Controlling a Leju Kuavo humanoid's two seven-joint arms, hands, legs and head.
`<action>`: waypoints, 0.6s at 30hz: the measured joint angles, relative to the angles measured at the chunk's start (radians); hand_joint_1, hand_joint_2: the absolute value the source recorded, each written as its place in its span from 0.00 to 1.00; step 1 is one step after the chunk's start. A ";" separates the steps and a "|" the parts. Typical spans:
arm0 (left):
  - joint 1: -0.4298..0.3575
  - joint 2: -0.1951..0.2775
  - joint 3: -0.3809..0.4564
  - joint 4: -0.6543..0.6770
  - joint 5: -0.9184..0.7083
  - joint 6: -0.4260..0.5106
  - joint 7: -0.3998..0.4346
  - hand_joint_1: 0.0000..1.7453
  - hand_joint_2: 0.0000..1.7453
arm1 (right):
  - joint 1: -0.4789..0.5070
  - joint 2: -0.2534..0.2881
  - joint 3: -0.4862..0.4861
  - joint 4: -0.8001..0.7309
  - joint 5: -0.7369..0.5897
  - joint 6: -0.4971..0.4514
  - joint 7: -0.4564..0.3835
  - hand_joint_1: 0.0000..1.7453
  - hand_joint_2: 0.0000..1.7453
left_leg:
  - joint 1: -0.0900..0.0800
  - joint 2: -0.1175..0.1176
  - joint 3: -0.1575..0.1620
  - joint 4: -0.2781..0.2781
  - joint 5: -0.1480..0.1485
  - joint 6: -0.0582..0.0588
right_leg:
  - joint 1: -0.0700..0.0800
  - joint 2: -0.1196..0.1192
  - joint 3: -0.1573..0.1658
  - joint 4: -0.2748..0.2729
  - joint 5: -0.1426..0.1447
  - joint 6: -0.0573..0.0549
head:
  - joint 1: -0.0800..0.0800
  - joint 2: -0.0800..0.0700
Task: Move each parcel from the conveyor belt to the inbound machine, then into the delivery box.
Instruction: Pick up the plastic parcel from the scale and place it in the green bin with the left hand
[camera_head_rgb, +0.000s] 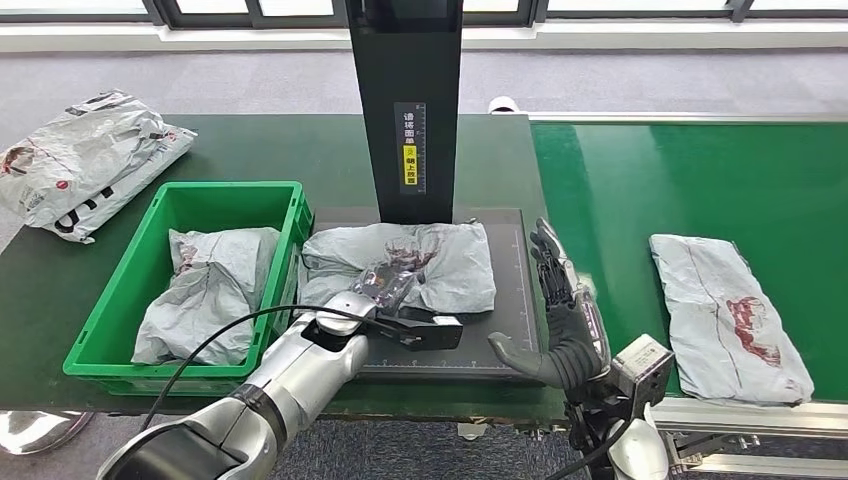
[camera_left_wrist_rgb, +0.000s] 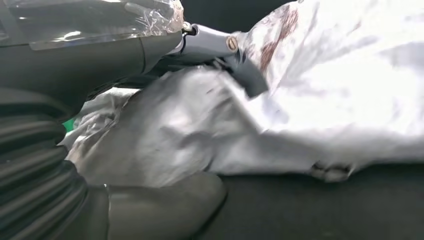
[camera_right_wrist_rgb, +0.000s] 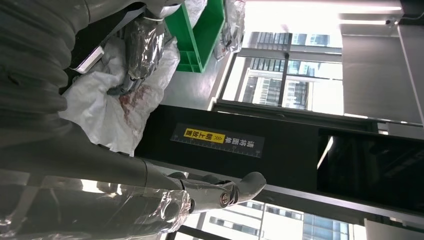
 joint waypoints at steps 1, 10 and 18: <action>-0.004 0.000 0.000 0.006 0.000 0.008 0.001 1.00 1.00 | 0.001 0.000 0.000 0.000 -0.002 -0.001 0.000 0.00 1.00 | 0.000 0.000 0.000 0.000 0.000 0.000 | 0.000 0.000 0.000 0.000 0.000 0.000 | 0.000 0.000; -0.016 0.007 0.005 0.013 0.011 0.162 0.034 1.00 1.00 | 0.027 0.000 -0.012 -0.008 -0.013 -0.024 -0.002 0.00 1.00 | 0.000 0.000 -0.001 0.000 0.001 0.000 | 0.000 0.000 -0.002 0.000 0.000 0.000 | 0.000 0.000; -0.005 0.046 0.094 -0.133 0.071 0.452 0.087 1.00 1.00 | 0.078 -0.001 -0.028 -0.060 -0.022 -0.063 0.001 0.00 1.00 | 0.000 0.000 -0.004 0.000 0.001 0.000 | 0.000 0.001 -0.005 0.000 0.000 0.000 | 0.000 0.000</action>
